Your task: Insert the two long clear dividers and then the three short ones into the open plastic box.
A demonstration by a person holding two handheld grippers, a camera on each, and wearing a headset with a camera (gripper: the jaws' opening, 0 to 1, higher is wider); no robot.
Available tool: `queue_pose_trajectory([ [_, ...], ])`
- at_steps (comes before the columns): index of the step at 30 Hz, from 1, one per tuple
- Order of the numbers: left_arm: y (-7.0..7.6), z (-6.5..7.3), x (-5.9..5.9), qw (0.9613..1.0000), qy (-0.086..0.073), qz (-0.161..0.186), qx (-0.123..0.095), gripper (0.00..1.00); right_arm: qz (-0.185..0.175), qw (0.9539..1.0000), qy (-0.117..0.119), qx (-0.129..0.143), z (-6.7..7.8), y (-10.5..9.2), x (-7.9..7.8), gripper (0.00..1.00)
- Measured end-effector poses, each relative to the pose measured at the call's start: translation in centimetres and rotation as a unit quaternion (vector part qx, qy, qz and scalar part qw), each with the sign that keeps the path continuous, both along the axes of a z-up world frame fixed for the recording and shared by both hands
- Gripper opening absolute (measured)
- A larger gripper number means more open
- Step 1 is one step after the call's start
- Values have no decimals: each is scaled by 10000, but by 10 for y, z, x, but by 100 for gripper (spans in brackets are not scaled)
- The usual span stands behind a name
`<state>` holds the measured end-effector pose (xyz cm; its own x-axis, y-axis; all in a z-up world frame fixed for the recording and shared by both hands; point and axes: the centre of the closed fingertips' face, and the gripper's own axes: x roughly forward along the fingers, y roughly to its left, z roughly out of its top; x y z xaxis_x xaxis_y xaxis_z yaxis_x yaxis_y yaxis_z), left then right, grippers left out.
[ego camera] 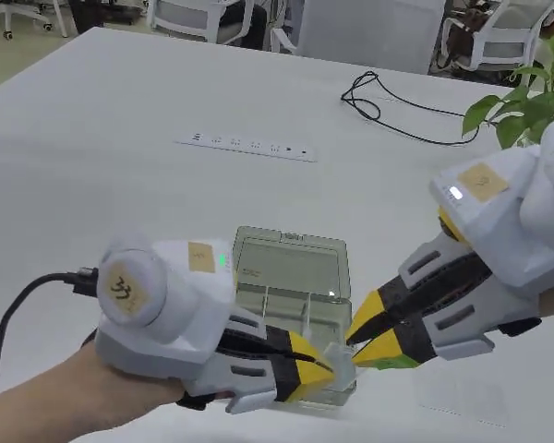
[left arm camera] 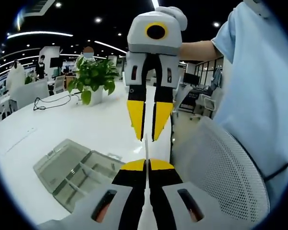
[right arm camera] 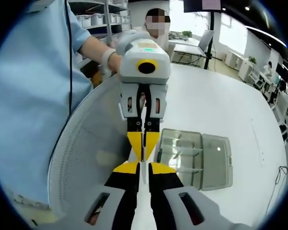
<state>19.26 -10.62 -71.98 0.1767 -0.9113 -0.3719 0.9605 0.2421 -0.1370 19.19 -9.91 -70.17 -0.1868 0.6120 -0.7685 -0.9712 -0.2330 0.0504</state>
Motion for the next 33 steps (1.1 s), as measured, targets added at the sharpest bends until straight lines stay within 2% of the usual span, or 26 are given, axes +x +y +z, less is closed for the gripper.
queue_pose_trajectory([
  [10,2,0,0,10000,-59,10,-7,0,88,9998,-4,-172,-4,3,-3,3],
  [14,5,0,-3,10000,11,-6,-50,0,51,9995,94,-302,-3,7,-6,3],
  [20,13,0,-2,9999,50,18,-91,0,-26,9990,87,-447,-3,14,-8,2],
  [24,21,2,-1,9998,90,69,-132,0,-119,9986,105,-499,-2,21,-4,2],
  [25,25,2,1,9998,58,122,-132,2,-125,9986,98,-504,-1,24,-4,2],
  [29,42,0,12,9993,8,373,-15,24,-200,9982,83,-555,0,32,-1,2],
  [31,49,1,14,9992,-30,405,-5,28,-272,9979,35,-579,0,36,5,2],
  [33,57,0,18,9986,6,525,50,35,-392,9976,4,-563,1,41,10,2],
])
